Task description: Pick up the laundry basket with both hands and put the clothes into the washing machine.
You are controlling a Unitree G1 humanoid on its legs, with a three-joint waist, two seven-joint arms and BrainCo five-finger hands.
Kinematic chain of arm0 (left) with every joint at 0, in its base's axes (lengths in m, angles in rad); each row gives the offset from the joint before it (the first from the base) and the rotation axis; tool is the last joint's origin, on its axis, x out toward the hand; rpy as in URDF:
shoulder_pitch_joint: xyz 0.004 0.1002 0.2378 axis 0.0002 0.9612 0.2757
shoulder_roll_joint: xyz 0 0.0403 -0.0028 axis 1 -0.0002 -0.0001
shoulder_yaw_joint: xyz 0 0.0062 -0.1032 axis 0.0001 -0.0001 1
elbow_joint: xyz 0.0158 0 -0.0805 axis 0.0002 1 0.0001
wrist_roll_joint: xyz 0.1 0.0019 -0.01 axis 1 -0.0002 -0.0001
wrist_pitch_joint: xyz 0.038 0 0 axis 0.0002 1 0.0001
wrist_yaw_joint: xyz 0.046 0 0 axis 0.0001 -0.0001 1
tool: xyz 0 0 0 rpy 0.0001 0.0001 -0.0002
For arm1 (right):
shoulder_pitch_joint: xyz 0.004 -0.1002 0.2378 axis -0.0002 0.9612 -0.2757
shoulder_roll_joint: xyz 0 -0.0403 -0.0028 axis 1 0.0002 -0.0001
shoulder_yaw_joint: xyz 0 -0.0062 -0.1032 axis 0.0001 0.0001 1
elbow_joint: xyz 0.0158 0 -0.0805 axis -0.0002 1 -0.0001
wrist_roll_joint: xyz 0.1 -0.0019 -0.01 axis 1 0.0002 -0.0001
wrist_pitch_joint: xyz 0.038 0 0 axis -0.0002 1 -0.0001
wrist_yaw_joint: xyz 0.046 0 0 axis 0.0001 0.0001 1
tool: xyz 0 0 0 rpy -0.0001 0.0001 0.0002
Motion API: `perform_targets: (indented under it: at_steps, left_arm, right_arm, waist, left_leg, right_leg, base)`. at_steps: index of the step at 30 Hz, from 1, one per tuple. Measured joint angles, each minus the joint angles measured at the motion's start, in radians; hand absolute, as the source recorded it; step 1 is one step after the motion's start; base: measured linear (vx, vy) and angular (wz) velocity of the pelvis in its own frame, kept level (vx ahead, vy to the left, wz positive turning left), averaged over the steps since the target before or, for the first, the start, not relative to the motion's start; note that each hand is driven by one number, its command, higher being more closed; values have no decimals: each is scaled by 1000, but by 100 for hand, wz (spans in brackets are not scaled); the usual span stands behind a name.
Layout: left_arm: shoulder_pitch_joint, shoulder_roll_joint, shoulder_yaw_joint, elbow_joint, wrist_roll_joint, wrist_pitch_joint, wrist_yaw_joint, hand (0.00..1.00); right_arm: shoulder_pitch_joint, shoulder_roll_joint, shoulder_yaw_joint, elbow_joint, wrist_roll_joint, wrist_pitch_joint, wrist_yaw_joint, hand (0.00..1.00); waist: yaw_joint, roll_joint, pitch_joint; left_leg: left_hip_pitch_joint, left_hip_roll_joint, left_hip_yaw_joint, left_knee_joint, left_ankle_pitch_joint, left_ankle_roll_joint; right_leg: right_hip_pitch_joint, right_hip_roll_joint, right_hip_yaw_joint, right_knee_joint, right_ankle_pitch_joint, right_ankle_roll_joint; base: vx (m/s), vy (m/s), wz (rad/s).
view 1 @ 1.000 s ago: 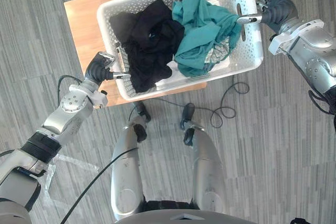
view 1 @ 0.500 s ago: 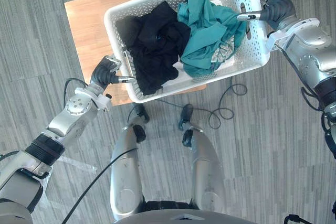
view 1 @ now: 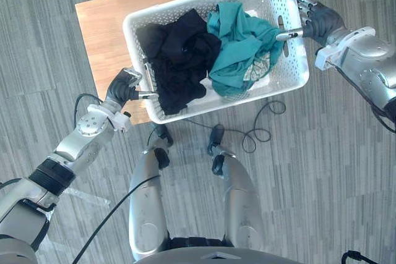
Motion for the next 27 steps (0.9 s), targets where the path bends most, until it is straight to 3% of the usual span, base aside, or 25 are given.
perform_targets:
  at_steps: [8,18,23,27]
  left_arm:
    - [-22,32,-29,12,-7,8,0,0]
    - [-21,28,34,45,-7,-16,7,0]
    - [-21,20,87,69,-7,-23,32,0]
    - [-21,21,89,70,-7,-23,44,0]
  right_arm:
    - [137,-17,-11,-65,93,8,45,0]
    - [268,155,-271,-68,143,-29,9,0]
    - [224,230,-288,-68,140,-51,-28,0]
    - [163,233,-245,-38,124,-49,-32,0]
  waist:
    - [11,-7,-10]
    - [25,-8,-11]
    - [33,-8,-11]
    - [39,-8,-11]
  left_leg:
    - [-19,16,-13,40,-16,2]
    - [-31,24,-24,17,1,-11]
    - [-38,26,-22,5,11,-17]
    - [-38,27,-21,3,12,-19]
  right_leg:
    - [-5,6,-6,20,-8,-7]
    - [-13,13,-30,7,-18,-7]
    - [-31,17,-30,15,-15,-15]
    - [-36,17,-29,21,-15,-15]
  base:
    - [5,-8,0]
    - [35,-37,1]
    - [58,-56,-2]
    - [57,-43,-1]
